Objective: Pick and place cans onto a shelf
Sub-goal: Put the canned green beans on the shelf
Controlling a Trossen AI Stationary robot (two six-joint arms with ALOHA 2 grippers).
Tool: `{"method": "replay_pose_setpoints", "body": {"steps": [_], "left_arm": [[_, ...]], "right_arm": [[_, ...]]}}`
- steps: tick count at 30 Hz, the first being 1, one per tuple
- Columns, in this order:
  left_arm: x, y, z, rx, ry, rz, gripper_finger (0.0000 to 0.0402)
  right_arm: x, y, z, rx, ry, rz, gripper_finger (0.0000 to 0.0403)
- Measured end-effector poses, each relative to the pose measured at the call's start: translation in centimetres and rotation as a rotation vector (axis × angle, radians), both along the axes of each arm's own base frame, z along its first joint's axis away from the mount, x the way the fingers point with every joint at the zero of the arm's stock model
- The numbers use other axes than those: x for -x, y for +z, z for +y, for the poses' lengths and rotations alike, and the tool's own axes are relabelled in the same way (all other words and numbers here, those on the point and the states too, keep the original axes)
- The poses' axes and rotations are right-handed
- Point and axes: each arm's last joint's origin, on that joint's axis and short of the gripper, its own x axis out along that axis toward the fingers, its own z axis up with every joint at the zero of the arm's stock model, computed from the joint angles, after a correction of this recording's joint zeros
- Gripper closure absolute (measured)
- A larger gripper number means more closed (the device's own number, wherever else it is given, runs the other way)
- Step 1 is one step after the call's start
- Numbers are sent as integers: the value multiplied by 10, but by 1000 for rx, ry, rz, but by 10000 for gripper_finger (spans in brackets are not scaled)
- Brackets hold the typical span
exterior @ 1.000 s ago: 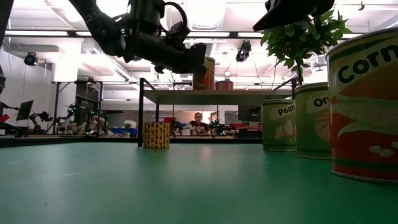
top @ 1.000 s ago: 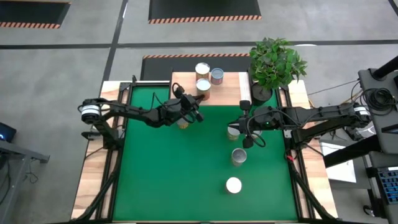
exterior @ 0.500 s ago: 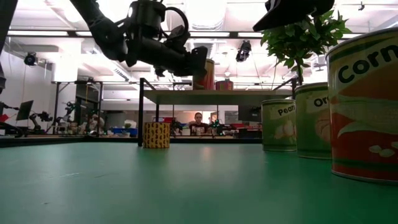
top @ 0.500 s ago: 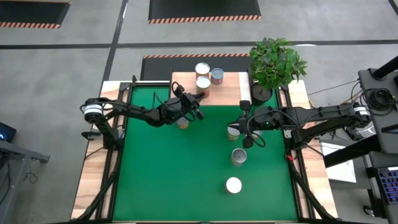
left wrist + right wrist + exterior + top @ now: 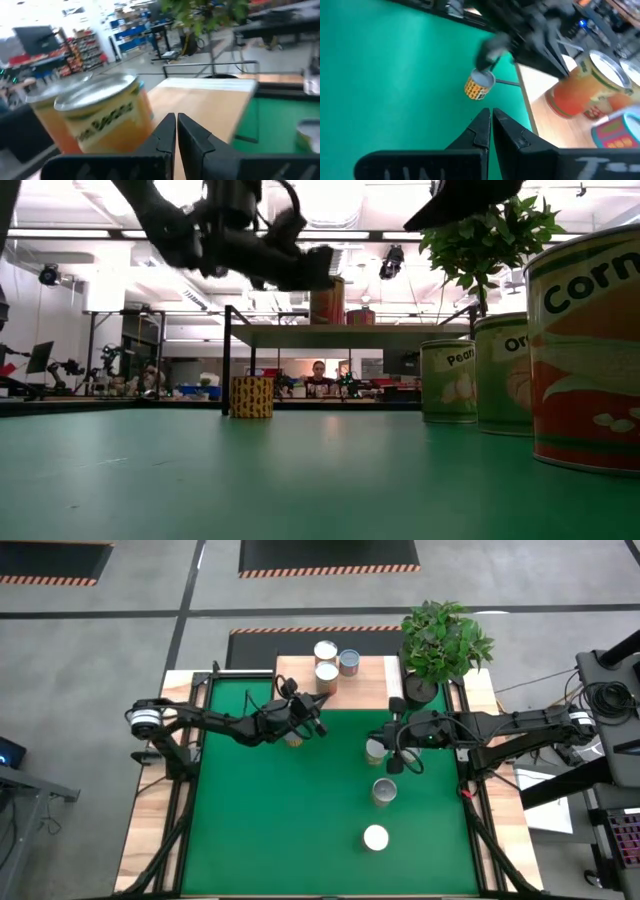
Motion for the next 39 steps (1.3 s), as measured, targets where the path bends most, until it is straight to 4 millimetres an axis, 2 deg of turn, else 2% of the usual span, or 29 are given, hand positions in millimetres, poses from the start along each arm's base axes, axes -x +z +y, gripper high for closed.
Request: {"method": "replay_pose_setpoints", "body": {"steps": [4,9,15,20,24,30,35,39], "left_arm": [[15,22,-19,-64,-51,33,401],[57,46,-39,-135,-99,-28,402],[105,48,-50,-142,-130,-92,402],[130,56,-51,-145,-119,-170,402],[144,62,-51,-150,-116,-217,402],[151,61,-51,-154,-116,-199,402],[155,60,-52,-152,-119,-162,402],[158,60,-52,-150,-120,-149,402]], "right_arm": [[-1,3,-2,-41,-89,-27,394],[-11,18,-2,-65,-140,-71,394],[-37,35,-3,-22,-150,-59,394],[-62,53,-15,-13,-194,-13,394],[-82,64,-31,-19,-251,32,394],[-112,68,-62,-28,-320,83,394],[-132,56,-86,-36,-372,145,394],[-143,44,-103,-107,-333,200,394]]}}
